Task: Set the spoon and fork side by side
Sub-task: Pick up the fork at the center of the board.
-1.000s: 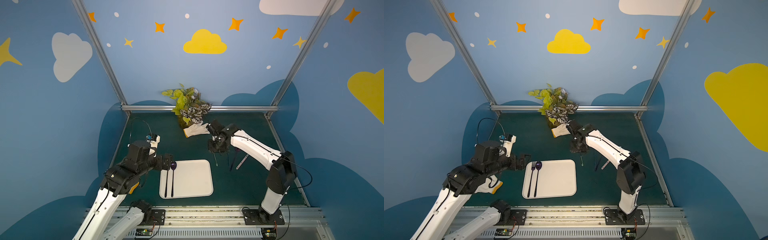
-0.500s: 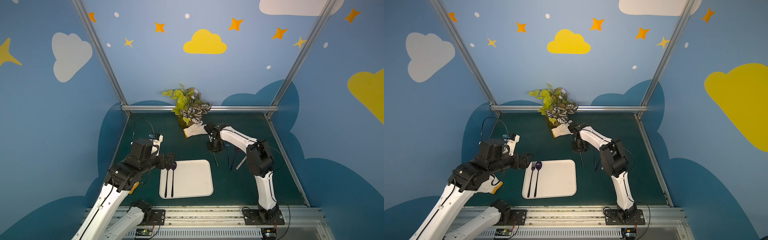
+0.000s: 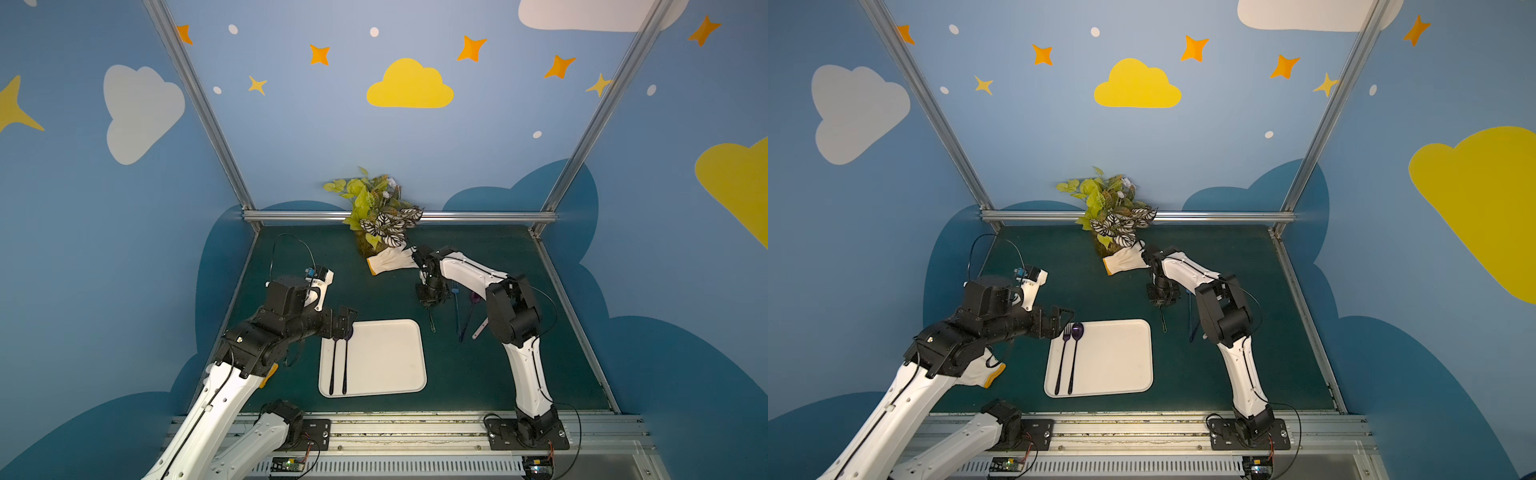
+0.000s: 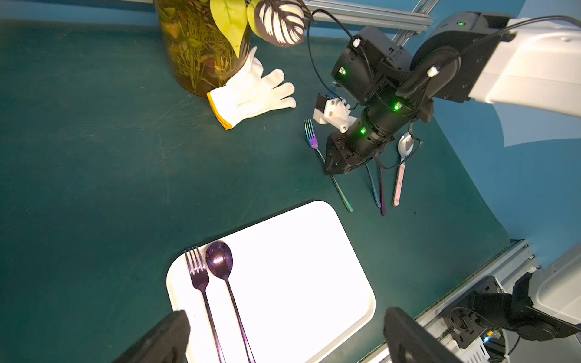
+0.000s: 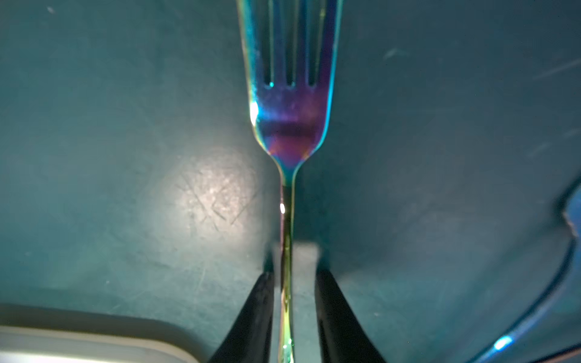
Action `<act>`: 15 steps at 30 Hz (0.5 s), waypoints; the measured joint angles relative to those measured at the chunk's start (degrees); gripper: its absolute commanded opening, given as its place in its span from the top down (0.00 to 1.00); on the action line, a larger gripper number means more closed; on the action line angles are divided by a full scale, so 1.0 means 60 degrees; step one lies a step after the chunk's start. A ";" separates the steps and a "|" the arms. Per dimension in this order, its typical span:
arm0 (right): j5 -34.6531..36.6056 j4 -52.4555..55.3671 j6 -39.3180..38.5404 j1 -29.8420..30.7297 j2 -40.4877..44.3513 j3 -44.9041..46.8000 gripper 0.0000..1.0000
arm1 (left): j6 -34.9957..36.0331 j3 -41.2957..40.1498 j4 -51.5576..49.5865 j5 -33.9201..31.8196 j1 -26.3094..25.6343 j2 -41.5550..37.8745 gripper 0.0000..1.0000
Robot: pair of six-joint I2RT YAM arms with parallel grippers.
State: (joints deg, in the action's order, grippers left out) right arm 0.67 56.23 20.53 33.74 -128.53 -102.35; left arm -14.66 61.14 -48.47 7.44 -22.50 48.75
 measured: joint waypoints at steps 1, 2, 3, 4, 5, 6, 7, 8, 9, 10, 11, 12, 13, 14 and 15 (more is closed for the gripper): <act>-0.0029 -0.0040 0.0000 0.0004 -0.0007 -0.0022 0.73 | 0.0015 0.0000 0.0015 0.0040 0.0000 0.0029 0.00; -0.0055 -0.0069 0.0000 0.0000 -0.0022 -0.0044 0.74 | 0.0018 0.0000 0.0025 0.0080 0.0000 0.0055 0.00; -0.0066 -0.0091 0.0000 0.0000 -0.0033 -0.0055 0.76 | 0.0022 0.0000 0.0033 0.0106 0.0000 0.0073 0.00; -0.0080 -0.0095 -0.0004 0.0000 -0.0047 -0.0073 0.77 | 0.0022 0.0000 0.0036 0.0131 0.0000 0.0087 0.00; -0.0084 -0.0091 0.0000 -0.0004 -0.0066 -0.0091 0.80 | 0.0022 0.0000 0.0044 0.0157 0.0000 0.0102 0.00; -0.0080 -0.0080 -0.0004 -0.0011 -0.0076 -0.0098 0.82 | 0.0026 0.0000 0.0062 0.0171 0.0000 0.0109 0.00; -0.0073 -0.0080 0.0015 -0.0026 -0.0084 -0.0102 0.84 | 0.0026 0.0000 0.0076 0.0193 0.0000 0.0120 0.00; -0.0069 -0.0069 0.0004 -0.0029 -0.0095 -0.0106 0.88 | 0.0026 0.0000 0.0091 0.0204 0.0004 0.0124 0.00; -0.0051 -0.0044 0.0022 -0.0040 -0.0095 -0.0106 0.93 | 0.0026 0.0000 0.0098 0.0229 0.0004 0.0124 0.00; -0.0055 -0.0044 0.0062 -0.0051 -0.0095 -0.0106 0.97 | 0.0026 0.0000 0.0098 0.0240 0.0007 0.0124 0.00; -0.0055 -0.0047 0.0058 -0.0069 -0.0095 -0.0106 1.00 | 0.0026 0.0000 0.0098 0.0259 0.0011 0.0124 0.00; -0.0069 -0.0051 0.0084 -0.0084 -0.0095 -0.0106 1.00 | 0.0026 0.0000 0.0098 0.0270 0.0018 0.0124 0.00; -0.0058 -0.0066 0.0109 -0.0087 -0.0095 -0.0106 1.00 | 0.0026 0.0000 0.0098 0.0277 0.0018 0.0120 0.00; -0.0051 -0.0066 0.0120 -0.0091 -0.0095 -0.0102 1.00 | 0.0026 0.0000 0.0098 0.0291 0.0018 0.0120 0.00; -0.0036 -0.0073 0.0153 -0.0091 -0.0091 -0.0098 1.00 | 0.0026 0.0000 0.0098 0.0299 0.0018 0.0120 0.00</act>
State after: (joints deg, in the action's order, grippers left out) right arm 0.45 55.79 21.45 33.19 -129.08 -102.94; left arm -14.50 61.14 -47.88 9.23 -22.39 49.47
